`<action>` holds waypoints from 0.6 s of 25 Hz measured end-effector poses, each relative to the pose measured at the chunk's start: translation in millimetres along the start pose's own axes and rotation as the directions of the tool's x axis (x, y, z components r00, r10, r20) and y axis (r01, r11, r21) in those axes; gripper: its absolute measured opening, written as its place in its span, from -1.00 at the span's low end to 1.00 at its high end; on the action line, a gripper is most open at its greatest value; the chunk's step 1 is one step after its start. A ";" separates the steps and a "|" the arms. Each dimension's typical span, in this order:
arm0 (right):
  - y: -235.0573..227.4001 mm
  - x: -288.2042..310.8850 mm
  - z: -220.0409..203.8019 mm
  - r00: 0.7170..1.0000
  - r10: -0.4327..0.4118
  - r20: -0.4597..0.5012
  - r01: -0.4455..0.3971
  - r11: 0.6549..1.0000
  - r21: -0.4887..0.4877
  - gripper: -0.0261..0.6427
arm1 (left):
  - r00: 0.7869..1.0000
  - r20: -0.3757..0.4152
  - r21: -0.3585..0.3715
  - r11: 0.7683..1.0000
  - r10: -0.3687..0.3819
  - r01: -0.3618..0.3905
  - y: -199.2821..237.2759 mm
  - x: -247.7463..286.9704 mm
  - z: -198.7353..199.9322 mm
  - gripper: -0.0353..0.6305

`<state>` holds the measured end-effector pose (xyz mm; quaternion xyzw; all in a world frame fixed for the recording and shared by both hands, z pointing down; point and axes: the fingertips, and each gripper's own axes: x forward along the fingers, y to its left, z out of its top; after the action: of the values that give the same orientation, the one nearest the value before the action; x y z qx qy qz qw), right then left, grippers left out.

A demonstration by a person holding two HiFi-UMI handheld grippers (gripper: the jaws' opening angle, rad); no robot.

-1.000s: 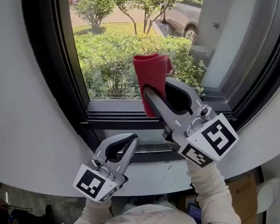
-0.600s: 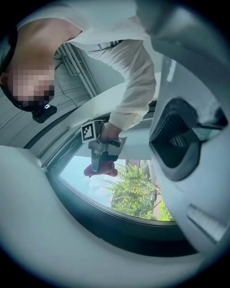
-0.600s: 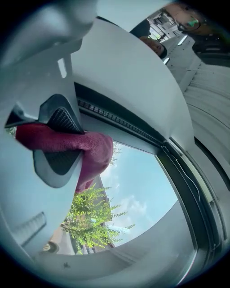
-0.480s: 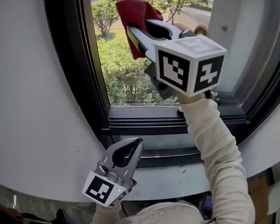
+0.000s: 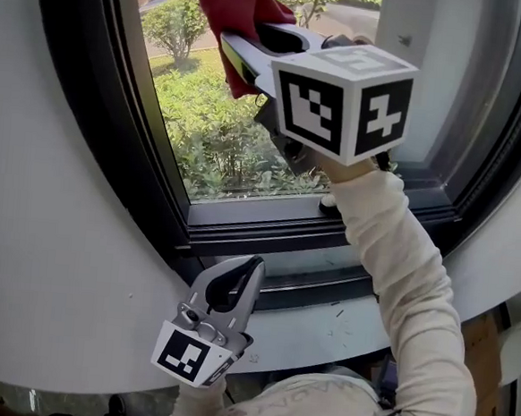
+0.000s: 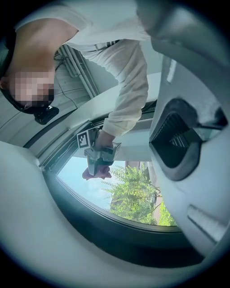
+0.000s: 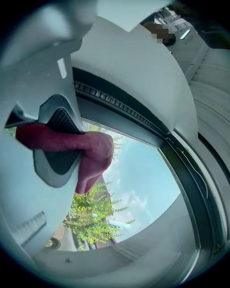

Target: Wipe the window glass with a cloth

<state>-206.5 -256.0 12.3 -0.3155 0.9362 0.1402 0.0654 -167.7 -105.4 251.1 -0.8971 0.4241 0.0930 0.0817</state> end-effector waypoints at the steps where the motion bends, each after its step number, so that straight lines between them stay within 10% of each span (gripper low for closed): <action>1: -6.9 -6.2 1.0 1.000 -0.007 0.003 0.007 1.000 -0.005 -0.64 | 1.000 -0.001 0.000 1.000 -0.007 0.007 -2.9 5.4 -0.2 -0.89; 15: -135.5 -126.3 0.3 0.996 -0.084 0.034 0.085 0.996 -0.023 -0.64 | 0.995 0.025 -0.004 0.995 -0.099 0.099 -64.9 109.6 1.6 -0.89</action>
<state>-23.8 -286.9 8.6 -0.3532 0.9191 0.1540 0.0827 -49.2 -146.1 228.1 -0.9161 0.3777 0.1012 0.0892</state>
